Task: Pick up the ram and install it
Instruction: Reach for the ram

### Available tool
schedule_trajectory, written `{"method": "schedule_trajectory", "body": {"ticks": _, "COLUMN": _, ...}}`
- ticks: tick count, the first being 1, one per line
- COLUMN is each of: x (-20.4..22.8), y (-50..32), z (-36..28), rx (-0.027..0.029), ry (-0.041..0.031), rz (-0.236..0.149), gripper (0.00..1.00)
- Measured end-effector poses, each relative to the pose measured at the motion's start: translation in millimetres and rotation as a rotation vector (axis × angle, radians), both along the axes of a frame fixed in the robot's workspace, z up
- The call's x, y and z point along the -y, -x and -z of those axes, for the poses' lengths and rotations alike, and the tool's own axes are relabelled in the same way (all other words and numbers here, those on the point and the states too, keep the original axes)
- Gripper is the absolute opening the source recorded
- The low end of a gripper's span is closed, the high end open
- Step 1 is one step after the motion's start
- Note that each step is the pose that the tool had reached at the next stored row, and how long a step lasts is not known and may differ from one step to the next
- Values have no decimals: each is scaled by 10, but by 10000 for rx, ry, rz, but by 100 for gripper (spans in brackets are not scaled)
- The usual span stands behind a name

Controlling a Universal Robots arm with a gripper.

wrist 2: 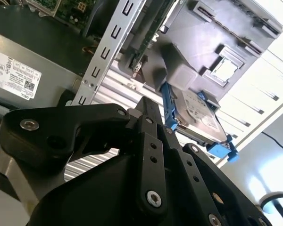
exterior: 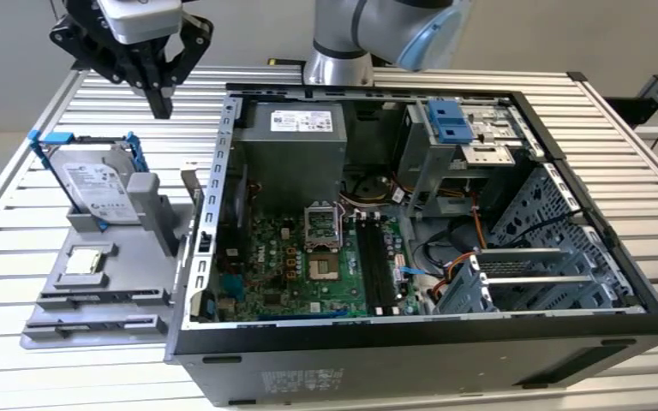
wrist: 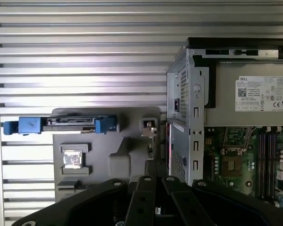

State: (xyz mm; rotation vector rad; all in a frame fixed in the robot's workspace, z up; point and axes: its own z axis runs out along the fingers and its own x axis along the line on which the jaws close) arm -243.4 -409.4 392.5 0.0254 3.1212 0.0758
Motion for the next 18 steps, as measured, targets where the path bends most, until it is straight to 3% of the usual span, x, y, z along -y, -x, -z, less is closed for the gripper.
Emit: {"method": "schedule_trajectory", "body": {"ticks": 18, "x": 6, "y": 309, "z": 1, "rx": 0, "ry": 3, "rz": -375, "gripper": 0}}
